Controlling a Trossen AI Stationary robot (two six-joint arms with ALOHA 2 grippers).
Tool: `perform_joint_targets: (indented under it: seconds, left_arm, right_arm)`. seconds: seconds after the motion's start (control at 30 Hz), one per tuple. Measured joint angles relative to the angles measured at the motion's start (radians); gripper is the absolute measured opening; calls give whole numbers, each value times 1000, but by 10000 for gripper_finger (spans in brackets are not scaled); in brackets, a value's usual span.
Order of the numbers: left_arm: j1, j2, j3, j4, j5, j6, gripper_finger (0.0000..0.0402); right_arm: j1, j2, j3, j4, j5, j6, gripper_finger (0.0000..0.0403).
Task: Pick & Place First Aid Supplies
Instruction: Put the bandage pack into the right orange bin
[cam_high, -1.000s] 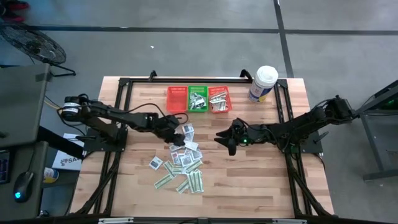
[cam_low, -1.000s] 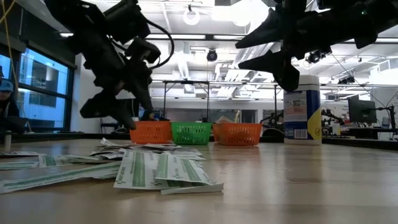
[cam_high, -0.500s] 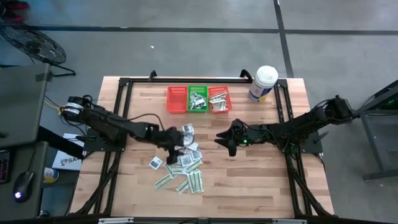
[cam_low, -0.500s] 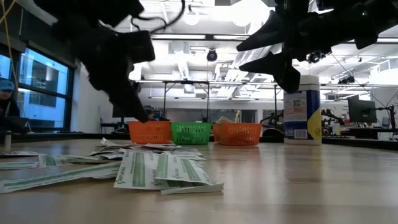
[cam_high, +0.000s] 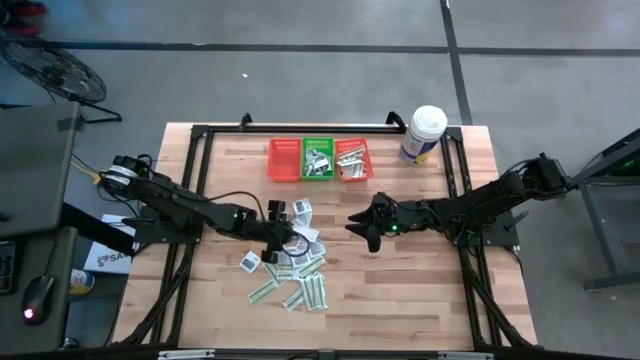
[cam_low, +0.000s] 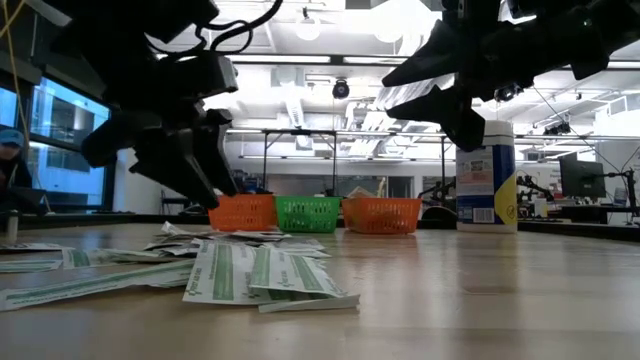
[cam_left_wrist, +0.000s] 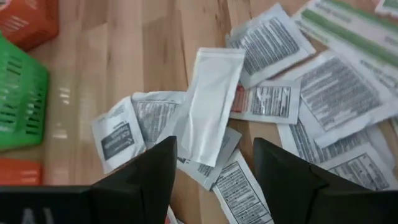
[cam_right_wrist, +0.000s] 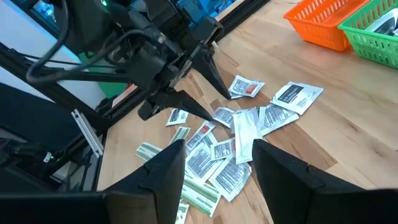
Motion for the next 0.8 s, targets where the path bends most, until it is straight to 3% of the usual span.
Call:
perform_joint_targets:
  seconds: [0.5,0.8]
  left_arm:
    - [0,133,63,23,-47,122,204]
    - [0,162,63,21,-49,107,204]
  right_arm:
    - [0,0,0,-3,3,-8,181]
    - [0,0,0,-8,3,-8,181]
